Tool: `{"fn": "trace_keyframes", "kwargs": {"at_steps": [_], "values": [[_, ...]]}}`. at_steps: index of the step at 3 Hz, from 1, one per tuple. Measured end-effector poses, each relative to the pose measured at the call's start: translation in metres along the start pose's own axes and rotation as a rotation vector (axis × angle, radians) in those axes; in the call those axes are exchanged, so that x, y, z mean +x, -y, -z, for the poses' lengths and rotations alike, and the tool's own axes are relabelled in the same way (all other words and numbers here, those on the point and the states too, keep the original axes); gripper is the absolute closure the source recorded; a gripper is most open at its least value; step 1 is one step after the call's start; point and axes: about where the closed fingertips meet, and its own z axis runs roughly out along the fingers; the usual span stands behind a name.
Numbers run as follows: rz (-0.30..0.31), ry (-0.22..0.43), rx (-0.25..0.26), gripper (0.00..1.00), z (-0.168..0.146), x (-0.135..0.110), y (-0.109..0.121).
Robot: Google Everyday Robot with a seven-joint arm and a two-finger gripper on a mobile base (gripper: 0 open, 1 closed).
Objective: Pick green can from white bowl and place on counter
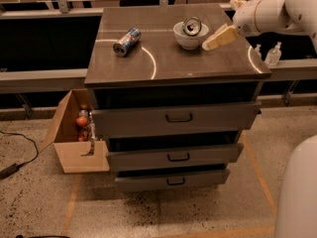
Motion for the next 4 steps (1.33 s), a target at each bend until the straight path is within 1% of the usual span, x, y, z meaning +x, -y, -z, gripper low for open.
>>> {"fn": "trace_keyframes", "kwargs": {"at_steps": [1,2,3,4], "values": [[-0.015,0.053,-0.019,0.00,-0.011,0.001,-0.008],[-0.037,0.086,-0.014,0.00,-0.018,-0.001,-0.011],[-0.053,0.113,-0.007,0.00,-0.025,-0.002,-0.010],[-0.074,0.129,-0.017,0.00,-0.043,-0.001,-0.007]]}}
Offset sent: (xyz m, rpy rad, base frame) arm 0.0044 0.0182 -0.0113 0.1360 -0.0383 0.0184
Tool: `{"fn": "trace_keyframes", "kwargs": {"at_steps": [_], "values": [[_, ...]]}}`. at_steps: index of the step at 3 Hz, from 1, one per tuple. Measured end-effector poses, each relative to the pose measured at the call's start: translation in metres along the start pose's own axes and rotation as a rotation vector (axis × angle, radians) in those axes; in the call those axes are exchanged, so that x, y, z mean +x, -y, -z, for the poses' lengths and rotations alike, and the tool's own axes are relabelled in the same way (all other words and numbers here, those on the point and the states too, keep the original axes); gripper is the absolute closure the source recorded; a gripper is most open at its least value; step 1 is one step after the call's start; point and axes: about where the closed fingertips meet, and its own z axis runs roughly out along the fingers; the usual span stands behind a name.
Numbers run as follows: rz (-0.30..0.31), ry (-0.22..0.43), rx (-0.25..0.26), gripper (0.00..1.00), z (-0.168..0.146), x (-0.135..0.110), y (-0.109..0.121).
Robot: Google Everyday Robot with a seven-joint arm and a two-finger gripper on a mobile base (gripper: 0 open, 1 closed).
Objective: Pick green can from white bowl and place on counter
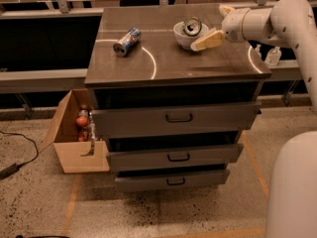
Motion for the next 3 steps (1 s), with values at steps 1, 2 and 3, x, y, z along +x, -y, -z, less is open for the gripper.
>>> {"fn": "trace_keyframes", "kwargs": {"at_steps": [1,2,3], "values": [[-0.002,0.009,-0.010,0.00,-0.011,0.001,0.000],[-0.007,0.024,-0.019,0.00,-0.022,0.001,0.000],[0.003,0.047,-0.028,0.00,-0.036,-0.006,0.000]]}}
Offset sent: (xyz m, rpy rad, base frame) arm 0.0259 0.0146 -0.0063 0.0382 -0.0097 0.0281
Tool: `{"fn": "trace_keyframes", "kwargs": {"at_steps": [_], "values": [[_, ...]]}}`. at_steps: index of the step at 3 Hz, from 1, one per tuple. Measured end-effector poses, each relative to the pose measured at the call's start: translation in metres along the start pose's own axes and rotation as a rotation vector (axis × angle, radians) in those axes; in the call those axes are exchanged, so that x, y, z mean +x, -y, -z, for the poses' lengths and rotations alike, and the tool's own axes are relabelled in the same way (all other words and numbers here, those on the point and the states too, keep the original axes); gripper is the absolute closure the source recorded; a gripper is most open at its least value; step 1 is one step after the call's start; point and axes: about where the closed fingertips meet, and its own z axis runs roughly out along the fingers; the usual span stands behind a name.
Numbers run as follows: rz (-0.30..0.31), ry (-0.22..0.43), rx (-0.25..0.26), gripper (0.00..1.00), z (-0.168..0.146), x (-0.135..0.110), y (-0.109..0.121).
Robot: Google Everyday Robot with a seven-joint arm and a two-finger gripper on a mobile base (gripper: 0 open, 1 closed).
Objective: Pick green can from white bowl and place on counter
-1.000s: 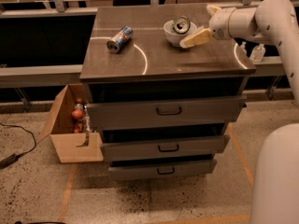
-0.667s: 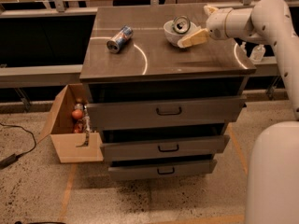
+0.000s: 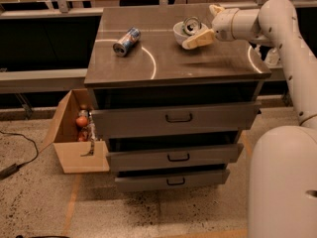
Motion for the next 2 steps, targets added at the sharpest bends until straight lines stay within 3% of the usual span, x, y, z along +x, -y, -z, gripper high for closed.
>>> {"fn": "trace_keyframes", "kwargs": {"at_steps": [1,2], "values": [[0.003,0.009,-0.007,0.00,-0.0046,-0.0025,-0.0010],[-0.003,0.016,-0.015,0.20,-0.0084,-0.0018,-0.0016]]}}
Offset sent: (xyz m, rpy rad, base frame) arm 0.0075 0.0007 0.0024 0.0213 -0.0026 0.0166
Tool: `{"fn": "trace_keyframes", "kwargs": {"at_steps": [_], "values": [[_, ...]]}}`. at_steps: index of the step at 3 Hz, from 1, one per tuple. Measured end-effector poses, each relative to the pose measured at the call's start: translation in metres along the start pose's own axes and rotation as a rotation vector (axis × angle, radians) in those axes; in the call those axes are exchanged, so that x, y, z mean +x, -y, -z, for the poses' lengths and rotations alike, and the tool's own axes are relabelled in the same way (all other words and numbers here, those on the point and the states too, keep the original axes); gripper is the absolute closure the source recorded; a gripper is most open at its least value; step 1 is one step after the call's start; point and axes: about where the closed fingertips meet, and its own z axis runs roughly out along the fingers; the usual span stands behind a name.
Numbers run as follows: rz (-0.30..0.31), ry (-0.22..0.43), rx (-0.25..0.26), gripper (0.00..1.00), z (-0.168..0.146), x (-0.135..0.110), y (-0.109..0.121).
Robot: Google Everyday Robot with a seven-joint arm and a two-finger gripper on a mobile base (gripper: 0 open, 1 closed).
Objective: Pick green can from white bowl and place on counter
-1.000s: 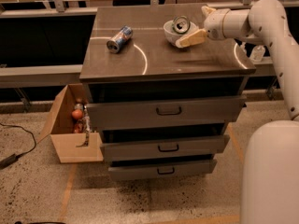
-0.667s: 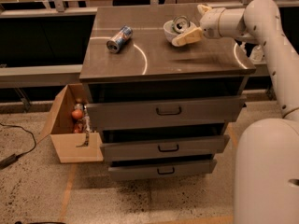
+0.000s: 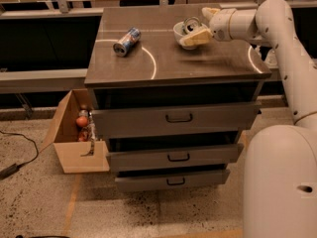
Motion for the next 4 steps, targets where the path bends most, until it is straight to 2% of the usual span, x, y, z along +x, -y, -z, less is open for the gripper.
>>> {"fn": "trace_keyframes", "kwargs": {"at_steps": [1,2,3,4], "values": [[-0.001,0.003,-0.001,0.41,-0.001,0.001,0.001],[-0.002,0.014,-0.004,0.72,-0.001,0.002,0.001],[0.002,0.021,0.003,0.95,0.000,-0.001,0.002],[0.016,0.045,0.022,1.00,0.001,-0.019,0.008]]}}
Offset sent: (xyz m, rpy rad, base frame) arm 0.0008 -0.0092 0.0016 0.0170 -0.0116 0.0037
